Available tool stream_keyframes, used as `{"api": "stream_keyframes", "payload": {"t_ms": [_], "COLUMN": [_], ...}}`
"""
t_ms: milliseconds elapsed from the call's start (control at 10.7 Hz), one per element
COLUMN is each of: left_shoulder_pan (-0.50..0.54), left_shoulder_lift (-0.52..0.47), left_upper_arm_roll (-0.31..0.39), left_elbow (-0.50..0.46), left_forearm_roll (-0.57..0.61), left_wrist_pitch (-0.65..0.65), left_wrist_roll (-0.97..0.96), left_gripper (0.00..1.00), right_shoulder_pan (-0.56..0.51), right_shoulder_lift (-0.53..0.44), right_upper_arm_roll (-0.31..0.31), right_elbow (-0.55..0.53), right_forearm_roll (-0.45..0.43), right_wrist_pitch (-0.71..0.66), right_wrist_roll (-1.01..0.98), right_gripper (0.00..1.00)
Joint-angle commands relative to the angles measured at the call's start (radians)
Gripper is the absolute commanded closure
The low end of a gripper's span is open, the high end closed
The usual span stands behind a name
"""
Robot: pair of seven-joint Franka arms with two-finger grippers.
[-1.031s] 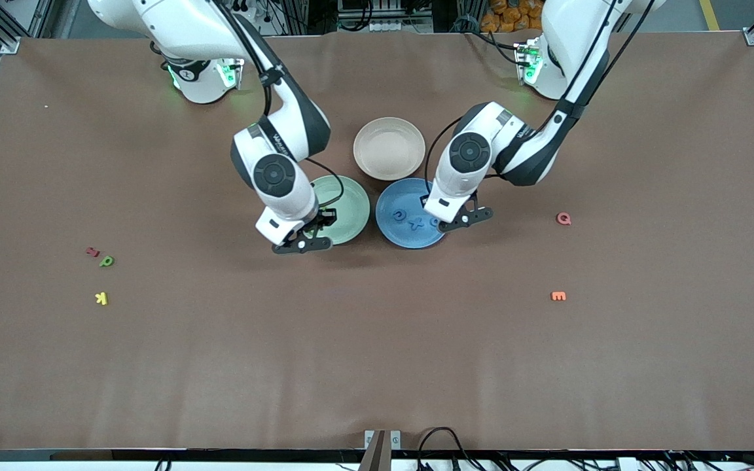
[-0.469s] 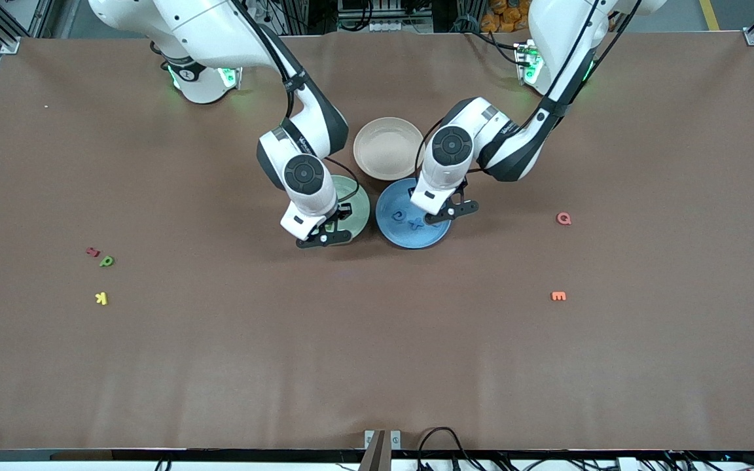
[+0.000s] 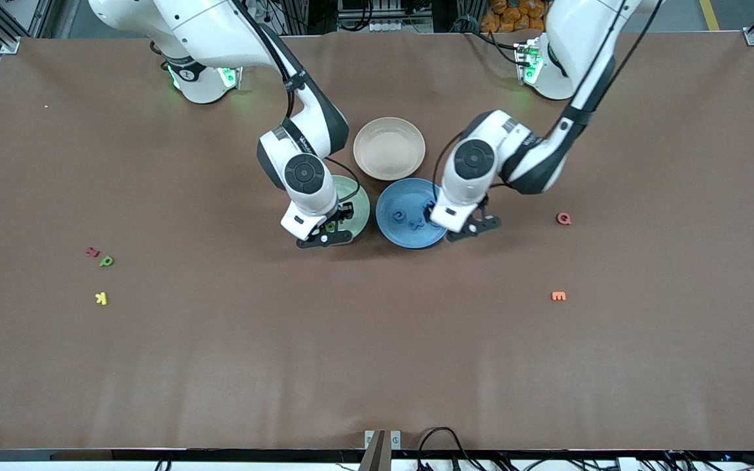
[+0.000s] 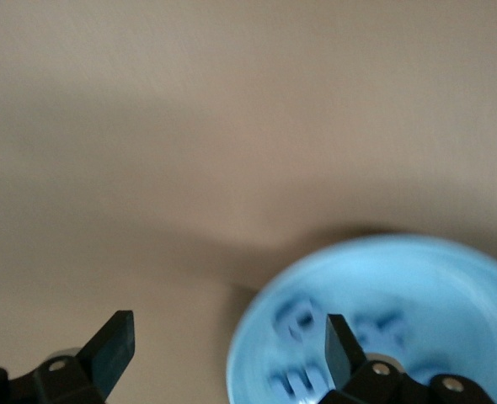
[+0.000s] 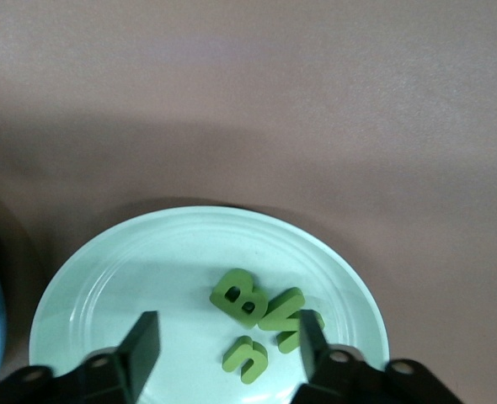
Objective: Sort letters by color into matching plates
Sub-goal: 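Release the B on the green plate and the E on the blue plate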
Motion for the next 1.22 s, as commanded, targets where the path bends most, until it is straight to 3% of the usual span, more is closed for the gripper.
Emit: {"api": "stream_keyframes", "payload": {"t_ms": [0,188,469,844,1125], "left_shoulder_pan": [0.143,0.198,0.308,0.362,0.34], "left_shoulder_lift": [-0.015,-0.024,-0.089,-0.156,-0.246], "left_upper_arm_roll": [-0.006,-0.006,-0.009,-0.012,0.066], "left_elbow": [0.034,0.034,0.03,0.035,0.034], "left_forearm_roll": [0.034,0.036,0.036,0.024,-0.042], "left_wrist_pitch": [-0.014,-0.015,-0.105,-0.13,-0.134], "left_wrist_roll": [0.143,0.226,0.426,0.514,0.633], "left_gripper": [0.0,0.0,0.0,0.0,0.0], "right_shoulder_pan": [-0.005,-0.064,-0.175,-0.415,-0.561], "right_shoulder_lift": [-0.011,-0.026,-0.061,-0.069,-0.064], "right_upper_arm_roll": [-0.005,-0.006,-0.005,0.027,0.03], "right_elbow": [0.004,0.004,0.006,0.01,0.004], "right_forearm_roll": [-0.017,-0.084,-0.095,-0.095,-0.095], "right_wrist_pitch": [0.001,-0.001,-0.004,0.027,0.039], "right_wrist_roll": [0.02,0.014,-0.035,-0.19,-0.228], "right_gripper": [0.0,0.0,0.0,0.0,0.0]}}
